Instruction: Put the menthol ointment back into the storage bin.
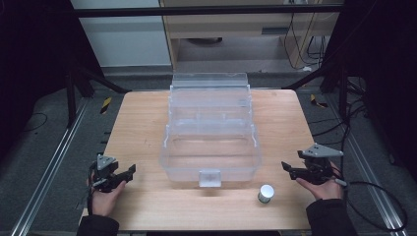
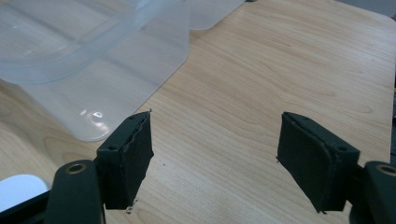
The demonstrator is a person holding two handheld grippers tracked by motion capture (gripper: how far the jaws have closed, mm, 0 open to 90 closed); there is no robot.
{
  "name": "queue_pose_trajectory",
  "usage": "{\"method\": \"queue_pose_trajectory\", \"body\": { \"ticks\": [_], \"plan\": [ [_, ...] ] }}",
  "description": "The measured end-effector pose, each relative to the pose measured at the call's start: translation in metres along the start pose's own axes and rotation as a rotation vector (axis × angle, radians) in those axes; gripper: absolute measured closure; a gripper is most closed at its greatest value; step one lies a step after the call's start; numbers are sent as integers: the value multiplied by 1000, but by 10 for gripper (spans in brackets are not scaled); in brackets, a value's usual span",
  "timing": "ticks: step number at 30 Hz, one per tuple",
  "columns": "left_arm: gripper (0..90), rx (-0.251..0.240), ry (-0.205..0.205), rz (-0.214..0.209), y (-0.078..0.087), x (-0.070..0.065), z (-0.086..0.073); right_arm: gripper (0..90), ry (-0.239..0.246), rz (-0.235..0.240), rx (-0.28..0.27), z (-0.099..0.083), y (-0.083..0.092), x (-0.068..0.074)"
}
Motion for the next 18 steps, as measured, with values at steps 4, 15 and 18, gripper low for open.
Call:
{"method": "queue_pose_trajectory", "body": {
  "ticks": [4,15,18],
  "plan": [
    [292,1,-9,-13,-1,-3,0,258,47,16,29,14,7,4],
    [288,9,-20,-23,-2,-5,-1,242,170,107,138,33,16,23],
    [288,15,-28,-28,-2,-7,-1,240,232,139,187,35,18,34]
  ]
}}
Point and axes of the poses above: each handheld gripper's, and its own axes: y roughly backward along the jaws, z roughly out of its top, x roughly to its left, the point moved 10 cm from there along -y, roughly forward along the jaws, and after that the axes turned 6 degrees about -y, right-handed, at the moved point
